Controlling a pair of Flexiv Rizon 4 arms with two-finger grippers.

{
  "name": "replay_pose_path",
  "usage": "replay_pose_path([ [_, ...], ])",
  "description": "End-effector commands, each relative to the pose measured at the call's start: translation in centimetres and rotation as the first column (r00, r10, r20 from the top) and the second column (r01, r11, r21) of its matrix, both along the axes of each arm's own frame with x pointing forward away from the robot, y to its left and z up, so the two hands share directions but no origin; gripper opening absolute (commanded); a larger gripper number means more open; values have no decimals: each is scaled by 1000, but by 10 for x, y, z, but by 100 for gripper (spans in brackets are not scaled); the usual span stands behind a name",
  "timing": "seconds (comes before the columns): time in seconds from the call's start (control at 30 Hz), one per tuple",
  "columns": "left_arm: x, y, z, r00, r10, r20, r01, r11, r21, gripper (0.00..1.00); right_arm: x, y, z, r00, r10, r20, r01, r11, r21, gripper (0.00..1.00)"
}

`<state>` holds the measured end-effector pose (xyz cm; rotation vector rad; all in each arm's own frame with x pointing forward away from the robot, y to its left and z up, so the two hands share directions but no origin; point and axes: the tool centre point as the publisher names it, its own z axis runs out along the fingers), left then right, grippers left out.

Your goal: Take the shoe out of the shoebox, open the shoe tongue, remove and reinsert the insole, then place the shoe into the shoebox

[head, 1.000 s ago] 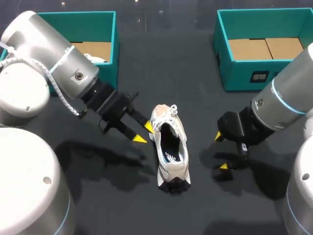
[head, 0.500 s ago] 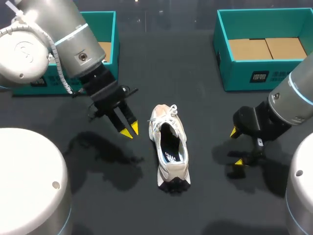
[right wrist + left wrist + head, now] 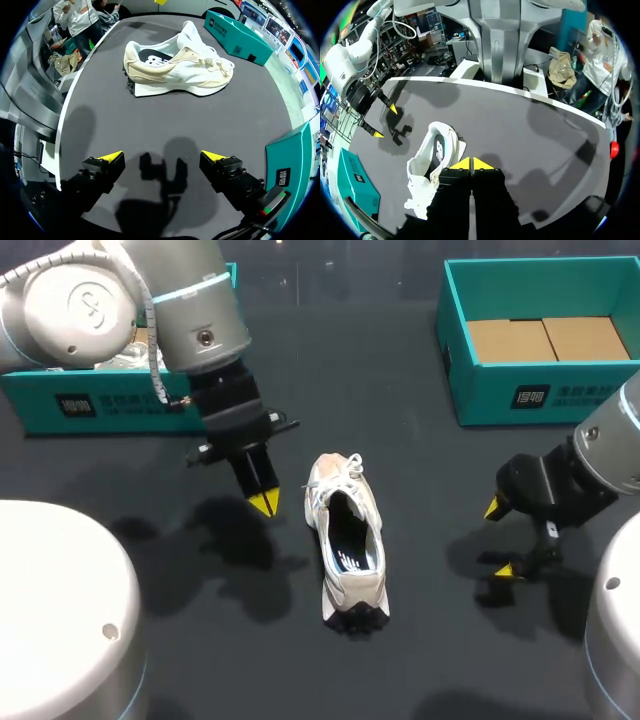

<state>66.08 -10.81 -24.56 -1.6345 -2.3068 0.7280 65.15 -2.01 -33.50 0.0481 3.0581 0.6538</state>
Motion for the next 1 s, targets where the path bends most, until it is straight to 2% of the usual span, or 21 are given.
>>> replay_pose_path([
  [0.03,11,-11,3,997,-82,-14,83,995,59,0,-2,0,0,1000,-1,3,1,1000,-2,100],
  [0.17,16,-25,5,987,-160,1,159,984,77,0,-2,0,0,1000,-1,3,1,1000,-2,100],
  [0.33,16,-41,5,974,-223,23,220,970,106,0,-1,-24,6,999,-41,-11,40,999,-27,100],
  [0.53,13,-55,-5,958,-287,18,282,949,141,0,3,-40,6,998,-50,-23,49,998,-42,100],
  [0.67,5,-67,-17,923,-382,41,357,892,277,0,1,-51,3,999,-53,10,53,999,3,100],
  [0.93,5,-67,-17,923,-382,41,357,892,277,0,1,-51,3,999,-53,10,53,999,3,100],
  [1.0,4,-75,-26,919,-391,47,362,886,292,0,1,-51,3,999,-53,10,53,999,3,100],
])
